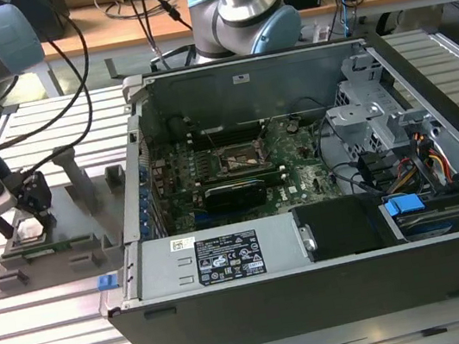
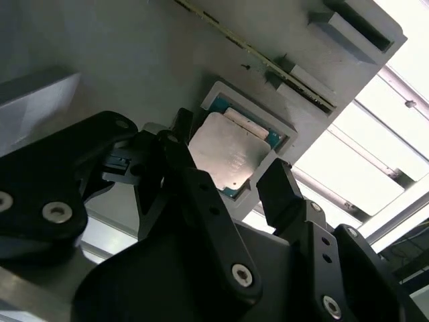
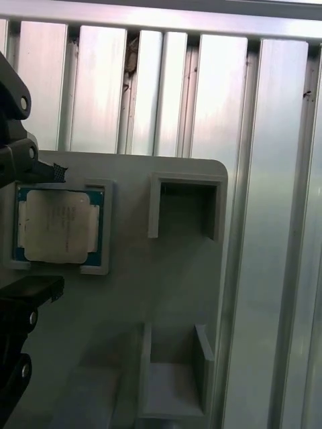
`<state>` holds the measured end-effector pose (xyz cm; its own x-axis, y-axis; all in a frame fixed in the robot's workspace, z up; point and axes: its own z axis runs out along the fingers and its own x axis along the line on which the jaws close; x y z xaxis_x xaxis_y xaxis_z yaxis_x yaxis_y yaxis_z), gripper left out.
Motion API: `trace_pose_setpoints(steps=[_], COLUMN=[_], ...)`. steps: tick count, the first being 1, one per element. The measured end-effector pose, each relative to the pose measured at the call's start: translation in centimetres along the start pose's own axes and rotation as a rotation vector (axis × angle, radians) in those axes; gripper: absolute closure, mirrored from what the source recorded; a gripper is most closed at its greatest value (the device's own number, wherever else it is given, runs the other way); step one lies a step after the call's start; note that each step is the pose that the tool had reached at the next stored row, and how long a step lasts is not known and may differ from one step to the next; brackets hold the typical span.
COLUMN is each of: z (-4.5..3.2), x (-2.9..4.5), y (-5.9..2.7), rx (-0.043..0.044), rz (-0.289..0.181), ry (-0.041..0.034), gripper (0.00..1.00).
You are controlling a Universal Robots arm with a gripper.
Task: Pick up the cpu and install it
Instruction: 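Pick up the cpu and move it towards the insertion slot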
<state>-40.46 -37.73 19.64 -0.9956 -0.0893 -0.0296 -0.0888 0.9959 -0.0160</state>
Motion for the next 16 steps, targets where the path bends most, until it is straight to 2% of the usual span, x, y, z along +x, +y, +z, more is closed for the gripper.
trace_pose_setpoints(steps=[10, 16], z=[0.76, 0.79], x=[0.07, 0.07], y=[0.22, 0.23], rx=[-0.0022, -0.0022], rz=[0.000, 0.000], ry=[-0.0002, -0.0001], gripper=[0.34, 0.35])
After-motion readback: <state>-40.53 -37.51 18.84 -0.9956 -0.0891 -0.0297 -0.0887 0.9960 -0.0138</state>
